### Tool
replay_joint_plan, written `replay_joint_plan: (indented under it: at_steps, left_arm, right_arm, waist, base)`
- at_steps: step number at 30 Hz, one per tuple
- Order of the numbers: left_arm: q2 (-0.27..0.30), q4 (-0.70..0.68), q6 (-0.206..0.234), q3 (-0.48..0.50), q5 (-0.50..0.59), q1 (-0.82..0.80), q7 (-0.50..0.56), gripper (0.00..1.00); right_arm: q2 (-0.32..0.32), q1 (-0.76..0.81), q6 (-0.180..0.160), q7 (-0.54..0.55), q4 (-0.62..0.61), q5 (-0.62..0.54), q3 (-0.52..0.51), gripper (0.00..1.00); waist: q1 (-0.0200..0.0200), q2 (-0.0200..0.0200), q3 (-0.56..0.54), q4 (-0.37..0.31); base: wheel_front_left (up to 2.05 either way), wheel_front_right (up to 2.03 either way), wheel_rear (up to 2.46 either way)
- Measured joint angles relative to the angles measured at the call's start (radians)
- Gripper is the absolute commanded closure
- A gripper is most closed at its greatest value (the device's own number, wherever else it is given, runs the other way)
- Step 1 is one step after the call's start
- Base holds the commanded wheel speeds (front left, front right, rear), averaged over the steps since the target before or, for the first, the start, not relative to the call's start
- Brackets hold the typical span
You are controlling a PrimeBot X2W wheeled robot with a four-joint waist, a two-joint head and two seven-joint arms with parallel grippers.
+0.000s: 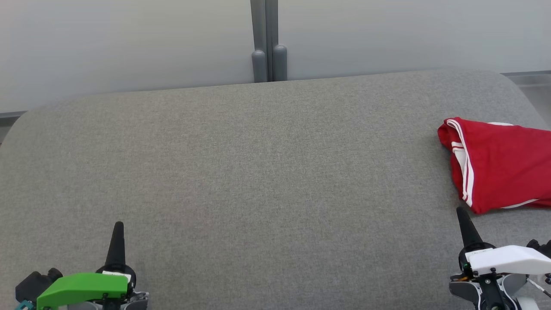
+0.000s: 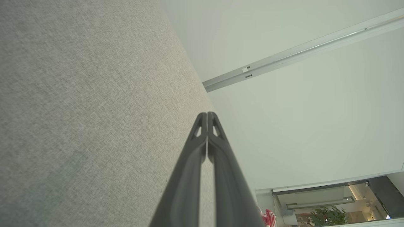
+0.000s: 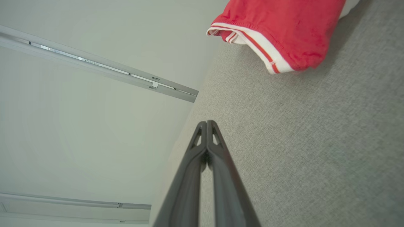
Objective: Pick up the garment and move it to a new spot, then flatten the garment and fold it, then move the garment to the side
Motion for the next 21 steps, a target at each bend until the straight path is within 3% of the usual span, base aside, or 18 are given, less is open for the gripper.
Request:
replay_joint_plan:
  at_steps: [21]
  left_arm:
    - [0.002,-0.019,-0.004,0.006,-0.184,-0.023,0.046,1.0]
  right_arm:
    - [-0.003,-0.018,0.0,0.047,-0.015,0.211,0.016,1.0]
  waist:
    - [0.0,0.0,0.001,0.001]
  base:
    - [0.0,0.0,0.0]
